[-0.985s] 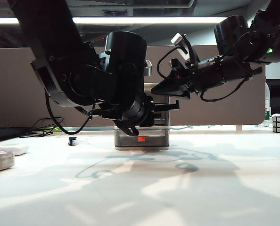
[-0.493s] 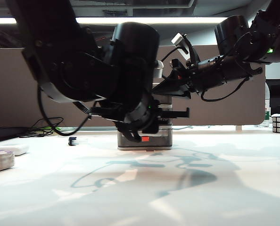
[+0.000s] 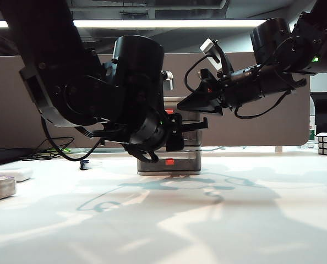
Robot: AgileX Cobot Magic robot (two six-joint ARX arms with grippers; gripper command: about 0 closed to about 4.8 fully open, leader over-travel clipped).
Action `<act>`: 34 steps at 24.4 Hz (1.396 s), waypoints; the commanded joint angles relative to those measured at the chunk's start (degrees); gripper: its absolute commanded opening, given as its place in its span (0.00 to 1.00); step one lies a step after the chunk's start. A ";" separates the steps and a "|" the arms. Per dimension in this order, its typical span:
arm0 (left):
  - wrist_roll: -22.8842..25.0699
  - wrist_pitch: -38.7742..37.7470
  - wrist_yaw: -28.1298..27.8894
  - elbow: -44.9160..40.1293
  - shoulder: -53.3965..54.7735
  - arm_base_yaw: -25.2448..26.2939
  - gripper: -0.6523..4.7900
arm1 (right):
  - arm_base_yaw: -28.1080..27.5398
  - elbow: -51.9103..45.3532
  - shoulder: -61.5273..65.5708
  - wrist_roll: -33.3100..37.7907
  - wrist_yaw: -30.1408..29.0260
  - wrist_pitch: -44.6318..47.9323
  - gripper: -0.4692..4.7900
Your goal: Open the second layer of the drawer on the table, pick up a pack of napkins on the table and put it in, and finally close the drawer.
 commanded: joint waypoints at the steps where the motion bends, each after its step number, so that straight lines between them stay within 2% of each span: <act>1: -1.11 0.83 2.38 0.33 -0.11 0.90 0.34 | 0.02 0.35 -0.15 -0.02 -0.04 0.79 0.08; 3: -1.11 0.76 4.83 0.92 -0.11 1.03 0.34 | 0.04 0.35 -0.15 -0.02 -0.04 0.92 0.08; 7: -1.11 0.66 5.14 1.64 -0.02 1.01 0.34 | 0.04 0.35 -0.15 0.00 -0.04 1.07 0.08; 17: -0.83 0.31 4.00 5.05 2.40 1.03 0.34 | 0.07 0.35 -0.15 0.00 -0.46 0.85 0.08; 20: 0.13 0.35 1.68 5.53 2.40 1.03 0.34 | 0.07 0.35 -0.15 0.00 -0.48 0.87 0.08; 30: 0.68 -0.11 1.68 8.13 4.44 1.36 0.34 | 0.07 0.35 -0.15 0.00 -1.31 0.96 0.08; 34: 2.60 -0.09 0.17 8.46 4.44 1.36 0.33 | 0.07 0.35 -0.15 0.00 -1.29 0.92 0.08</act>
